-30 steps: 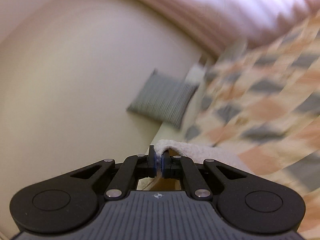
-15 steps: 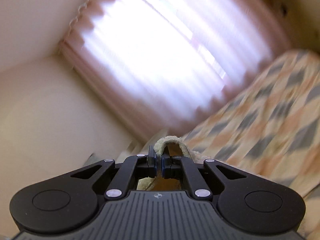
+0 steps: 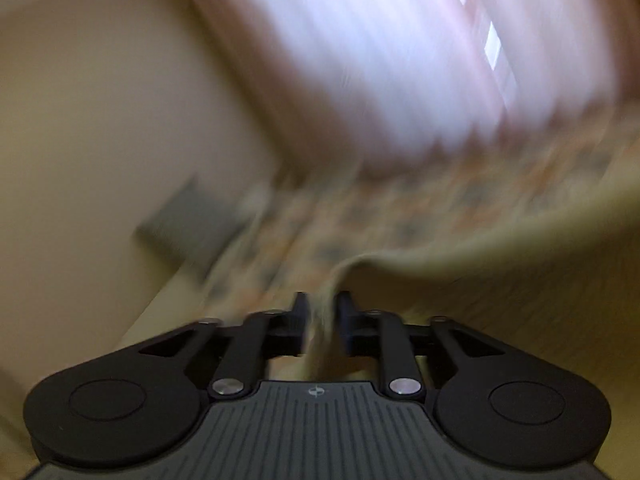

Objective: Fold clothes

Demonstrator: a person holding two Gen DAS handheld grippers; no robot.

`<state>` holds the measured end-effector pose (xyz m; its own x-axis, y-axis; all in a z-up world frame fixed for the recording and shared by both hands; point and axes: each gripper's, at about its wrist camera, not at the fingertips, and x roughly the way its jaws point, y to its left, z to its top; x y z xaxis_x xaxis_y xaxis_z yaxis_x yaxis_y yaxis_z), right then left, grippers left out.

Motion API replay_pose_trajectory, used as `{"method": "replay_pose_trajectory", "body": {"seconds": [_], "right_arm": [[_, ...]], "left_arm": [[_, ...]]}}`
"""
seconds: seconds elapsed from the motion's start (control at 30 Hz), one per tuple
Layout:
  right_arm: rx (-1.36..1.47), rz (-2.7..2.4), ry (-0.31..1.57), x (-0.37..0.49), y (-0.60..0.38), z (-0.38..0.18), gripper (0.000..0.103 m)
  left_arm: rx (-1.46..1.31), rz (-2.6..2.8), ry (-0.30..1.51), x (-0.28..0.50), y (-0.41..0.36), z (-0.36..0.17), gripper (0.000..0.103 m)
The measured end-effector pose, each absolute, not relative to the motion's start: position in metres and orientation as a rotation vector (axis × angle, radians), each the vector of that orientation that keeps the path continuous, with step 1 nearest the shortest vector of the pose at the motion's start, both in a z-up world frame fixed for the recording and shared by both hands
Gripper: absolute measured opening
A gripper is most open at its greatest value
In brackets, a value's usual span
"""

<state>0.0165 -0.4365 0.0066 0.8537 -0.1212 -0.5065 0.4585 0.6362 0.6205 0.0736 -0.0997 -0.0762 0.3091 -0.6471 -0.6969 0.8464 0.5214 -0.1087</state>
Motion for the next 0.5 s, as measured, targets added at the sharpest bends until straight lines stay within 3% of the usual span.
{"method": "replay_pose_trajectory", "body": {"seconds": [0.2, 0.27, 0.37, 0.5], "right_arm": [[1.09, -0.263, 0.62, 0.042, -0.379, -0.116, 0.052], [1.185, -0.336, 0.668, 0.018, -0.375, -0.156, 0.052], [1.301, -0.566, 0.708, -0.038, -0.373, -0.208, 0.052], [1.483, -0.961, 0.606, -0.149, -0.339, -0.249, 0.053]], "left_arm": [[0.42, -0.948, 0.921, 0.143, -0.076, -0.119, 0.018], [0.495, -1.006, 0.95, 0.156, -0.099, -0.129, 0.024], [0.633, -1.118, 0.996, 0.173, -0.141, -0.158, 0.025], [0.762, -1.264, 1.048, 0.173, -0.191, -0.201, 0.026]]}}
